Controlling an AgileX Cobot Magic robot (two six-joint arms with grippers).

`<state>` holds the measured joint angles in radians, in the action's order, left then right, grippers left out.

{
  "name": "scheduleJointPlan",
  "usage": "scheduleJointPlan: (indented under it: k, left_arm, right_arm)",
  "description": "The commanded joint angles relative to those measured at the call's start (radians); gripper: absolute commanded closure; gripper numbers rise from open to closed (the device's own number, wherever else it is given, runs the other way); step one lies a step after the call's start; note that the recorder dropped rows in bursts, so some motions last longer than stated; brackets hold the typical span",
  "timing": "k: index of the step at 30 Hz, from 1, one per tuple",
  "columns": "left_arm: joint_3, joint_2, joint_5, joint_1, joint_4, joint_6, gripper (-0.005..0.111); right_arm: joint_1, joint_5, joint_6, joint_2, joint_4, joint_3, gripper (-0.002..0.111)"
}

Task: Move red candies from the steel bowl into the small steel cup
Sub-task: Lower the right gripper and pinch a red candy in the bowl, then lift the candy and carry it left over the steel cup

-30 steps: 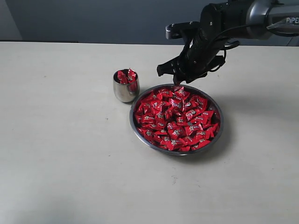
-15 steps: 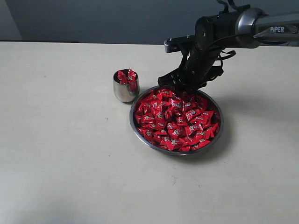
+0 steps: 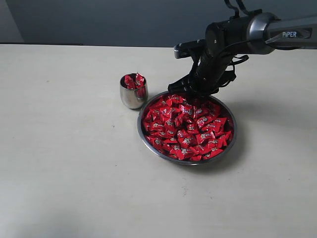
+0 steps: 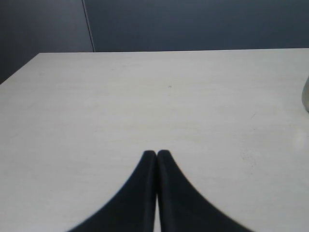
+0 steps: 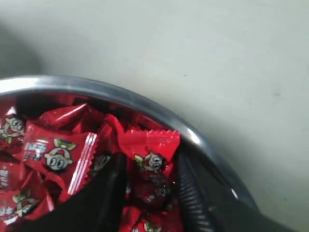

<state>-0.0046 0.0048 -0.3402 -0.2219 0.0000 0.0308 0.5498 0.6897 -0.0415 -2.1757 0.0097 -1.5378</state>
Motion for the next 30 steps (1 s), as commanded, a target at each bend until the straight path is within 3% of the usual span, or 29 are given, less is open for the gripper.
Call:
scheduleJointPlan:
  k: [1, 10, 12, 14, 15, 30]
  left_arm:
    - [0.005, -0.005, 0.01, 0.005, -0.006, -0.001, 0.106]
    - [0.005, -0.005, 0.01, 0.005, -0.006, -0.001, 0.106]
    - [0.005, -0.005, 0.01, 0.005, -0.006, -0.001, 0.106]
    - [0.005, -0.005, 0.01, 0.005, -0.006, -0.001, 0.106]
    - [0.005, -0.005, 0.01, 0.005, -0.006, -0.001, 0.106]
    - [0.005, -0.005, 0.01, 0.005, -0.006, -0.001, 0.106]
  right_arm:
    - [-0.001, -0.015, 0.008, -0.011, -0.01, -0.006, 0.073]
    - [-0.001, -0.013, 0.008, -0.029, -0.01, -0.006, 0.075]
    - [-0.001, -0.013, 0.008, -0.029, -0.016, -0.006, 0.088]
    - [-0.001, -0.009, 0.008, -0.029, -0.033, -0.006, 0.108]
    - [-0.001, -0.006, 0.008, -0.029, -0.033, -0.006, 0.109]
    - [-0.001, 0.08, 0.008, 0.074, -0.035, -0.006, 0.109]
